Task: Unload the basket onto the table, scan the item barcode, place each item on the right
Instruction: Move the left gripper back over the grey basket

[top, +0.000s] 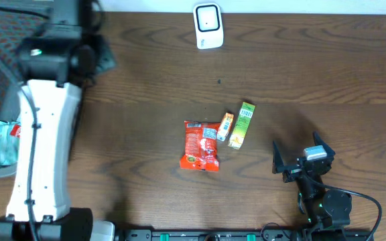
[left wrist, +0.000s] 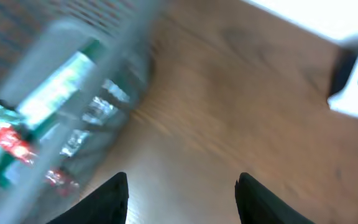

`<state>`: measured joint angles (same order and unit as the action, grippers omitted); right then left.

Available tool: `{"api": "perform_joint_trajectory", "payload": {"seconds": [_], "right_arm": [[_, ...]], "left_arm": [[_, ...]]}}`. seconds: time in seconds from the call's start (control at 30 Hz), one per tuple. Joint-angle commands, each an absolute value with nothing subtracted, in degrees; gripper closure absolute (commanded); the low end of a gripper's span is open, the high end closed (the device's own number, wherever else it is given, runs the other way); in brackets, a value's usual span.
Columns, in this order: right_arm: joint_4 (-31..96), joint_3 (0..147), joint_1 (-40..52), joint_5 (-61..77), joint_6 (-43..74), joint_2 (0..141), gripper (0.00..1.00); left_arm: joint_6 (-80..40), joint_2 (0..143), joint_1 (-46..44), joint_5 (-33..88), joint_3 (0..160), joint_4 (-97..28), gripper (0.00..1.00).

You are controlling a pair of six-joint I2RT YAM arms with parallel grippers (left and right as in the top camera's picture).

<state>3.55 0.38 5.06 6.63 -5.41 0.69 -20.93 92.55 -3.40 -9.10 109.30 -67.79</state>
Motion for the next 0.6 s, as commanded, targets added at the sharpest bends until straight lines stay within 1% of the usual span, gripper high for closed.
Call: {"api": "perform_joint_trajectory", "payload": {"seconds": [0.0,0.23,0.3,0.57], "right_arm": [[3.7,0.3,5.3,6.7,-4.8,0.4,0.01],[3.7,0.3,5.3,6.7,-4.8,0.4,0.01],[3.7,0.3,5.3,6.7,-4.8,0.4,0.01],[3.7,0.3,5.3,6.7,-4.8,0.4,0.01]], "left_arm": [[-20.6,90.2,2.5,-11.4,110.5,-65.6,0.44],[-20.6,89.7,10.3,-11.4,110.4,-62.0,0.43],[-20.6,89.9,12.1,-11.4,110.4,-61.4,0.39],[-20.6,90.0,19.6,-11.4,109.8,-61.1,0.35]]}}
